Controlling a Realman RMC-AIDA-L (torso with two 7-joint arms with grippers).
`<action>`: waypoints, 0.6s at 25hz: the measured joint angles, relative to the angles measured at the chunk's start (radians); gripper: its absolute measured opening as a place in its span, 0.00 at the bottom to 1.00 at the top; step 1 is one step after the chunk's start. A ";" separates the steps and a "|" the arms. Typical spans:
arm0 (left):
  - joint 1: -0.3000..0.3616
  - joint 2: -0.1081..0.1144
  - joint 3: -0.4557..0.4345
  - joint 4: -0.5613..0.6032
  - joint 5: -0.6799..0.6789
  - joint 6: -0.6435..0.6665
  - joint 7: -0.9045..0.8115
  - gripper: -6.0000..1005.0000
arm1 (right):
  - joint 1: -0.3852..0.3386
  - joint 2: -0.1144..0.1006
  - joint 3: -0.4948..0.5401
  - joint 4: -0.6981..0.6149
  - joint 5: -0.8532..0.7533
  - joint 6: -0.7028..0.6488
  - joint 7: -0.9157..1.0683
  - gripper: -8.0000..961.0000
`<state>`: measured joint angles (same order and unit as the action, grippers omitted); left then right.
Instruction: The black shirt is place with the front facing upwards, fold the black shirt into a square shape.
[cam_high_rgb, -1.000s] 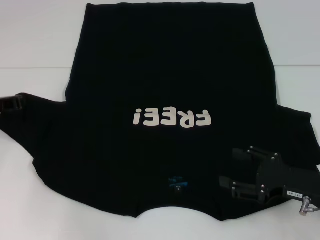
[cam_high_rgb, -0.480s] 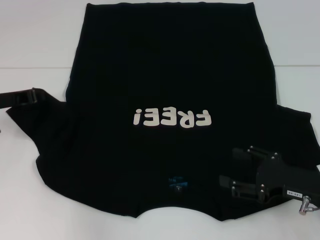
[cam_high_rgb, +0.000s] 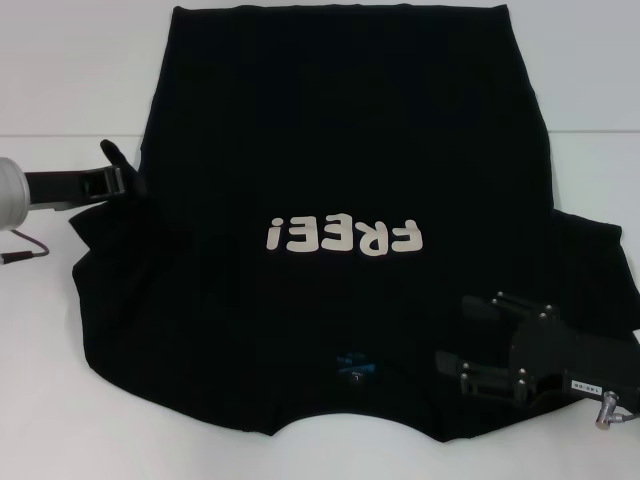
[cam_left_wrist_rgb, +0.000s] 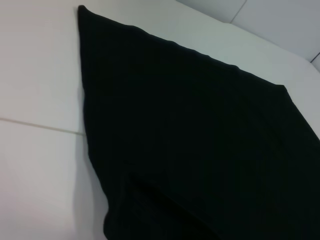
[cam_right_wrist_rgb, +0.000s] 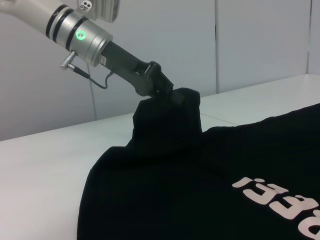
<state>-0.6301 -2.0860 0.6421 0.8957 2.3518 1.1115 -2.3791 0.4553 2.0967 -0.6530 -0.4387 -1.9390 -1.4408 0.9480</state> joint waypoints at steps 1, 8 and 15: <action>-0.001 -0.003 0.000 0.000 -0.002 0.002 0.000 0.02 | 0.000 0.000 0.000 0.000 0.000 0.000 0.000 0.89; -0.012 -0.007 0.000 -0.006 -0.004 0.034 -0.051 0.02 | 0.002 0.000 0.000 0.003 0.000 0.003 0.000 0.89; -0.023 0.011 -0.006 -0.122 -0.107 0.050 -0.094 0.06 | 0.007 -0.001 0.001 0.012 0.000 0.007 -0.001 0.89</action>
<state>-0.6535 -2.0754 0.6359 0.7736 2.2446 1.1616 -2.4732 0.4622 2.0958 -0.6524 -0.4265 -1.9389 -1.4338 0.9470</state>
